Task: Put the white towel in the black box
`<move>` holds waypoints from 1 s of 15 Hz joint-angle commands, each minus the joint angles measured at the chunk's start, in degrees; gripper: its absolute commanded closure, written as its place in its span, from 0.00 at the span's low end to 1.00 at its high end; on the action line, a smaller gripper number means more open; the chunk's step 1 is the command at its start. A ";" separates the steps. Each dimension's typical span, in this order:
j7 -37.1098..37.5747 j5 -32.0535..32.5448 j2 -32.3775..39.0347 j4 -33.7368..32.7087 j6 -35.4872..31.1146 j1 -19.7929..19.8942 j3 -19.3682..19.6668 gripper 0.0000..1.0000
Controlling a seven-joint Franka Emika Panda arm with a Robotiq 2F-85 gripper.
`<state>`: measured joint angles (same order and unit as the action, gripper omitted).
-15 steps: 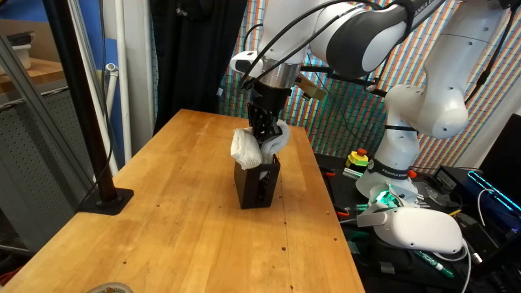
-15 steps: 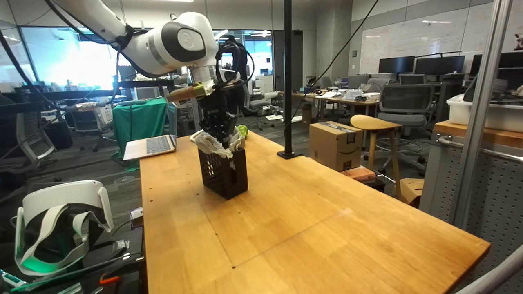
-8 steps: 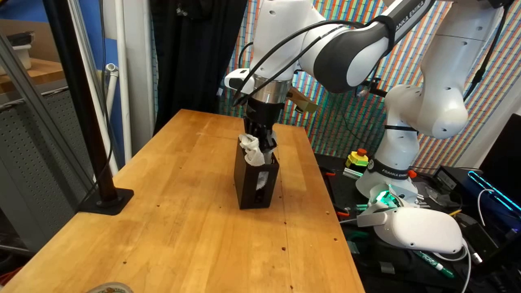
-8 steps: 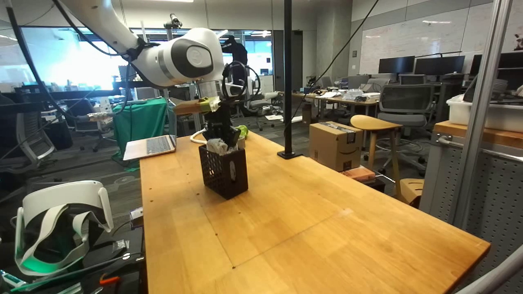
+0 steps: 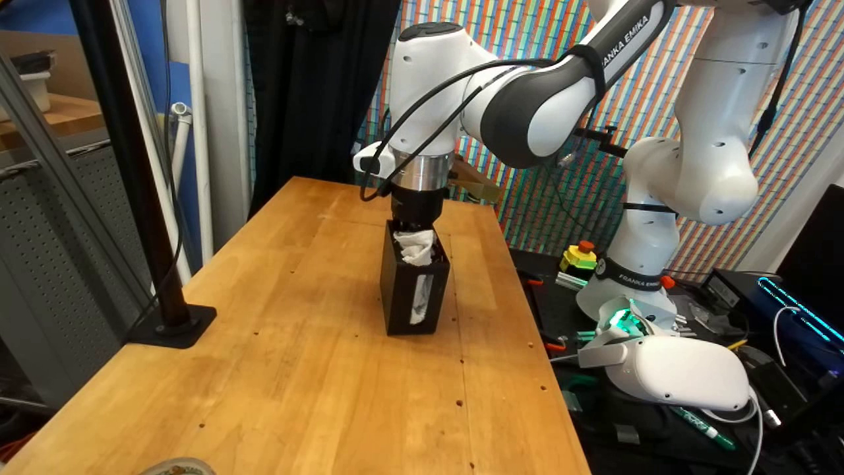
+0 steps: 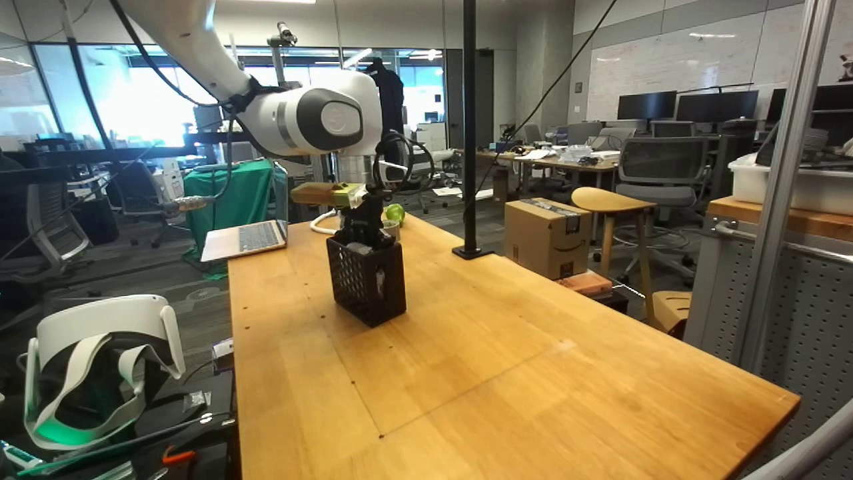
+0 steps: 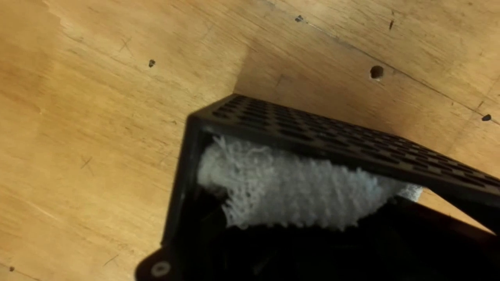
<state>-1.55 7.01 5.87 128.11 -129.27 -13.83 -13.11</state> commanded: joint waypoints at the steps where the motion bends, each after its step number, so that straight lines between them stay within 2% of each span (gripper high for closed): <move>1: -0.89 -1.06 2.35 -1.32 0.26 0.34 0.14 0.87; 9: 0.88 4.86 -5.57 -2.09 5.19 -2.77 -2.68 0.87; 15: 0.68 10.46 -10.44 -5.64 10.94 -4.93 -5.92 0.87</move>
<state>-0.97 14.88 -2.12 124.73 -121.55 -17.91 -17.91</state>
